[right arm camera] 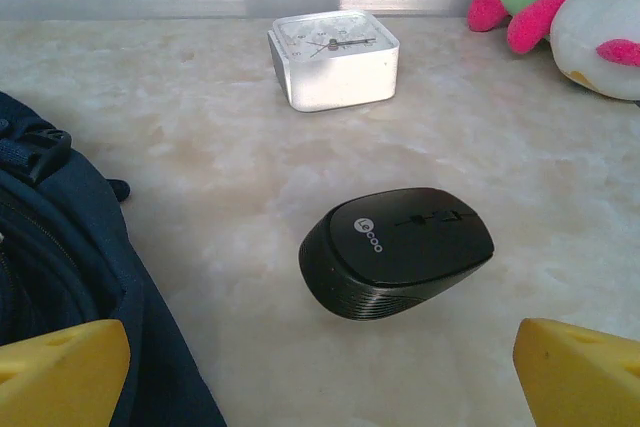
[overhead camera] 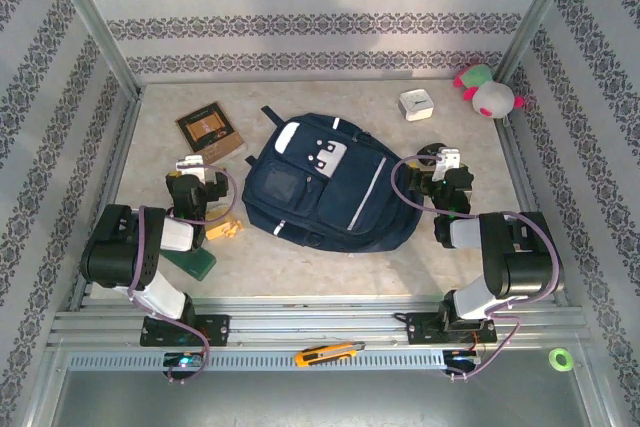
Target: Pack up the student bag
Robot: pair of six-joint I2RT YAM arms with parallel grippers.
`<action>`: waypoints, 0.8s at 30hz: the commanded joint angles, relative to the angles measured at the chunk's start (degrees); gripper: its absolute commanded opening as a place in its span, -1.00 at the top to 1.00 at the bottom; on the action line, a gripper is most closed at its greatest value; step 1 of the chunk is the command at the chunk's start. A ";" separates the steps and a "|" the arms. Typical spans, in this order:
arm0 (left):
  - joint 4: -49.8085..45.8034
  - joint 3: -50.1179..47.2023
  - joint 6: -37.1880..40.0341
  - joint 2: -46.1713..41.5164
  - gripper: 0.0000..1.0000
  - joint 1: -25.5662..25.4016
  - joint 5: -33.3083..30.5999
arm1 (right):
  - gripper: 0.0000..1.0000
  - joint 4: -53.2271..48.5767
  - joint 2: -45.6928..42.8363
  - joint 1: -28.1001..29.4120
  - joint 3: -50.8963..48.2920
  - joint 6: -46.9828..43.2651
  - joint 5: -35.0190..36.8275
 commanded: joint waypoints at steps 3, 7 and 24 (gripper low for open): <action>0.21 0.56 0.95 -0.60 -0.99 -0.37 1.33 | -0.96 0.51 -0.42 0.54 0.83 0.21 0.87; 0.14 0.56 0.90 -0.59 -0.99 -0.37 1.33 | -0.97 0.51 -0.37 0.54 0.87 0.17 0.84; 3.22 -1.05 1.01 -0.66 -0.99 -0.37 1.74 | -0.96 0.67 -0.44 0.61 0.67 0.01 0.44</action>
